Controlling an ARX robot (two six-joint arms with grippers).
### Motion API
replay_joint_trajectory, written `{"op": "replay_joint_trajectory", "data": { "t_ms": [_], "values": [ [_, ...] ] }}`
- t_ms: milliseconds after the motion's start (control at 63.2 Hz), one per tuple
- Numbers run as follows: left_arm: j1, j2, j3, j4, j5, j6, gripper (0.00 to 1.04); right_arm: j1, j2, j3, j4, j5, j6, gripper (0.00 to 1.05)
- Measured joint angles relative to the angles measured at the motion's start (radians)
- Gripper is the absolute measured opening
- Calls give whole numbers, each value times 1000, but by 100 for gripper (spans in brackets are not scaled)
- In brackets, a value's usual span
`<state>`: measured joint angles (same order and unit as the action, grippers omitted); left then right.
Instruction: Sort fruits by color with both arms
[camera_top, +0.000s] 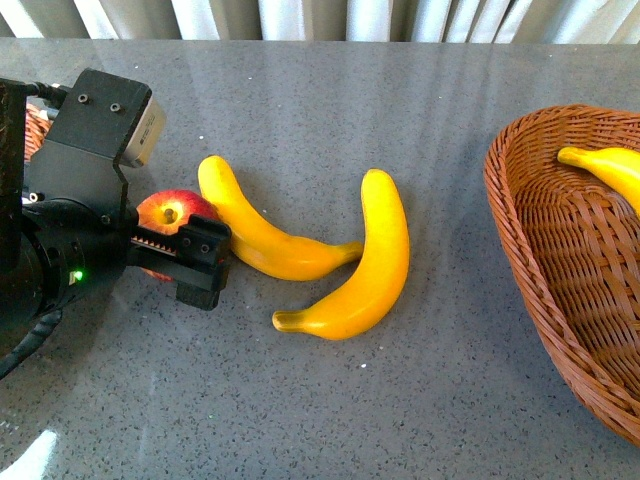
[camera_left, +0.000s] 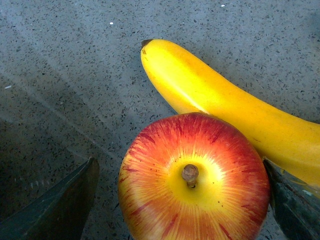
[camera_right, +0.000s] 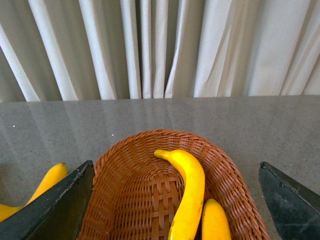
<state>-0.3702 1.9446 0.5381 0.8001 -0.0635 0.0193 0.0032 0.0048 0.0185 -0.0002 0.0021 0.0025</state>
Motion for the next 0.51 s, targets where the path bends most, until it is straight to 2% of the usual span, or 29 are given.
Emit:
{"op": "replay_joint_trajectory", "data": {
  "t_ms": [111, 253, 332, 506],
  "values": [
    [0, -18, -5, -3, -1, -25, 71, 0, 0, 0, 0, 0, 0, 96],
    [-2, -106, -32, -14, -28, -55, 70, 0, 0, 0, 0, 0, 0, 96],
    [6, -229, -65, -44, -83, -72, 70, 0, 0, 0, 0, 0, 0, 96],
    [88, -475, -127, -100, -179, -87, 70, 0, 0, 0, 0, 0, 0, 96]
  ]
}}
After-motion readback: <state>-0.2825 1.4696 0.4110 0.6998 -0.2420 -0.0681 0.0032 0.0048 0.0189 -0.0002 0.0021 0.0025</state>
